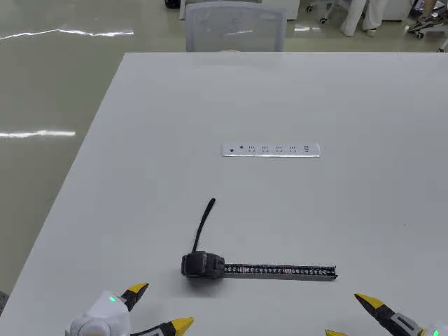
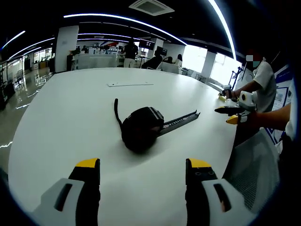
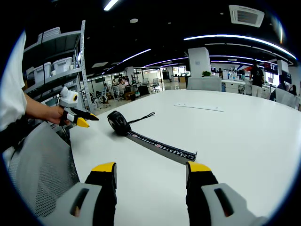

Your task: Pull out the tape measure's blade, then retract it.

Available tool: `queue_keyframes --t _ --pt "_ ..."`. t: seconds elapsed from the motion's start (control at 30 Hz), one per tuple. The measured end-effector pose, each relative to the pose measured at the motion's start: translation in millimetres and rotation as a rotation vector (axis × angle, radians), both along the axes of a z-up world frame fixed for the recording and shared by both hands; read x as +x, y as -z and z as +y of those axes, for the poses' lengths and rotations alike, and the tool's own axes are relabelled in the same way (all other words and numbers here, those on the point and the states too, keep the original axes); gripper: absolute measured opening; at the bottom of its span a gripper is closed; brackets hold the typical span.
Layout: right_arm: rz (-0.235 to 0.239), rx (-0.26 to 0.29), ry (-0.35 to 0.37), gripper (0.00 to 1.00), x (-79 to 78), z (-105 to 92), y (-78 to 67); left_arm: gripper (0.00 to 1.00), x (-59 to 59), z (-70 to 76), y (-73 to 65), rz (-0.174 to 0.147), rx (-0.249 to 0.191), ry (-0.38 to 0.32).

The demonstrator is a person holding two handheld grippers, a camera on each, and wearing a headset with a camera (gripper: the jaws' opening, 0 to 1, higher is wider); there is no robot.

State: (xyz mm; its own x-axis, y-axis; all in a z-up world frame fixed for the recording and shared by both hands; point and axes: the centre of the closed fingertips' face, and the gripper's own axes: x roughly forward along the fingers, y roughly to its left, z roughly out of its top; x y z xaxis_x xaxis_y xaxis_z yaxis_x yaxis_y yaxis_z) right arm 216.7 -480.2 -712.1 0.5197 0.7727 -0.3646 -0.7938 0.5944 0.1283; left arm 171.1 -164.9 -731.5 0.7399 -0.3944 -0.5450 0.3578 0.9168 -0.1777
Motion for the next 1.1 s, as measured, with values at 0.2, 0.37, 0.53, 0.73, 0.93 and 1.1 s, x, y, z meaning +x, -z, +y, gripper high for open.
queue_keyframes --t 0.2,0.37,0.53,0.73,0.93,1.1 --pt "-0.001 -0.004 -0.005 0.60 3.7 2.3 0.7 0.73 5.9 0.1 -0.5 0.004 0.004 -0.014" --pt "0.000 -0.005 -0.007 0.60 6.6 4.5 1.7 0.74 10.5 2.4 2.0 0.015 0.011 -0.039" --pt "-0.001 -0.003 -0.011 0.60 10.5 7.1 1.8 0.74 15.2 2.3 1.6 0.018 0.006 -0.066" --pt "-0.002 -0.006 -0.020 0.60 13.9 8.9 2.0 0.74 23.4 -0.7 -1.0 0.017 -0.022 -0.107" --pt "-0.006 -0.006 -0.020 0.60 19.4 6.8 1.2 0.75 30.4 -7.6 -0.5 0.024 -0.021 -0.123" --pt "-0.007 -0.005 -0.018 0.60 21.9 6.9 1.3 0.76 34.4 -13.5 -1.0 0.024 -0.034 -0.137"
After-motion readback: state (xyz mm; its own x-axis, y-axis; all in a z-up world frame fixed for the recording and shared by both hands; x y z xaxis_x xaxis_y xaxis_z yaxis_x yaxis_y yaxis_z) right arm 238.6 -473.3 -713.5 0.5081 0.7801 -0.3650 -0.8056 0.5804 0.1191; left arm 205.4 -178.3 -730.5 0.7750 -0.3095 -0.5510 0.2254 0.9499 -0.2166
